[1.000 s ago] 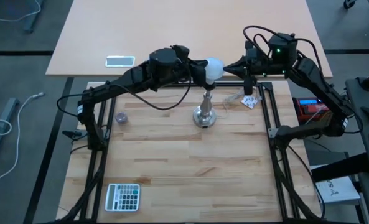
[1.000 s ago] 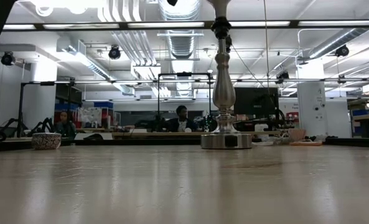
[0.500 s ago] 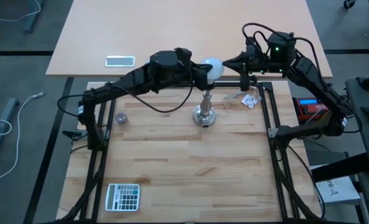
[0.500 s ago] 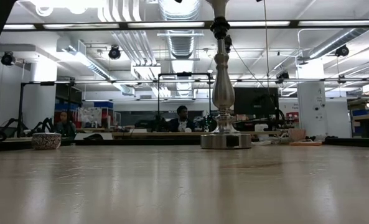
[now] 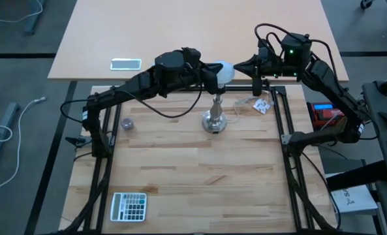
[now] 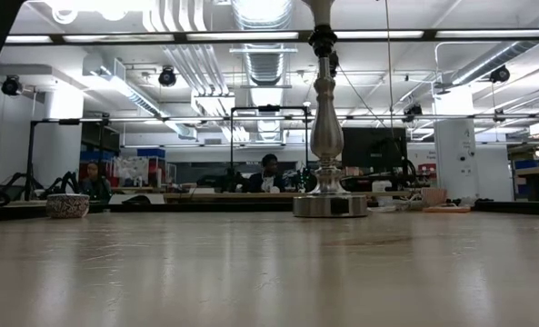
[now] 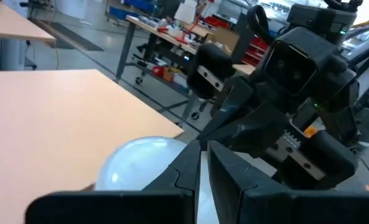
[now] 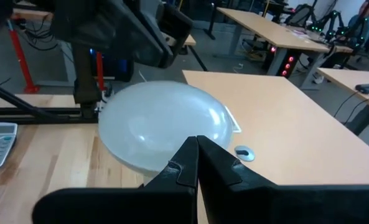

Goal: Screw lightbulb
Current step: Remove the lightbulb from the lamp

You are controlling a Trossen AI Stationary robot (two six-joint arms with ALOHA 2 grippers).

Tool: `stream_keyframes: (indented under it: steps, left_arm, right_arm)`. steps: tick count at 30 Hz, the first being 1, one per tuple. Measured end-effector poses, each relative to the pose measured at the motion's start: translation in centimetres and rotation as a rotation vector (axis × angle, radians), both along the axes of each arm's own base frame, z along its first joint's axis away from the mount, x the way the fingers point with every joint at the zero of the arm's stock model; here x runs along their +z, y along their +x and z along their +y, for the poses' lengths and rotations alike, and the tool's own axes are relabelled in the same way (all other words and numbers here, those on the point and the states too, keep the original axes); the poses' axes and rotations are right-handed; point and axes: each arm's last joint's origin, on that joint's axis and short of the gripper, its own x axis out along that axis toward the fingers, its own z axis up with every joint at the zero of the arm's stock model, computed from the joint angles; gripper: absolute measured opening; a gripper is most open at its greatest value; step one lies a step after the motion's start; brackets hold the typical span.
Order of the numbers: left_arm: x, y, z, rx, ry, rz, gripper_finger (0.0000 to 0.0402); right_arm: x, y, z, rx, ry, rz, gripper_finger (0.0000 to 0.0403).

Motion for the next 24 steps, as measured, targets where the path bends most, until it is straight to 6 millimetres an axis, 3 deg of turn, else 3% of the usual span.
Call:
stream_keyframes:
  steps: [16, 24]
  left_arm:
    - [-0.5, -0.4, 0.7, 0.106, 0.052, 0.091, 0.0020]
    - [-1.1, -0.3, 1.3, 0.137, 0.064, 0.124, 0.0020]
  right_arm:
    - [1.5, -1.3, 1.1, 0.054, 0.037, -0.046, 0.0000]
    - [0.7, -0.8, 1.4, 0.106, 0.074, -0.016, 0.0000]
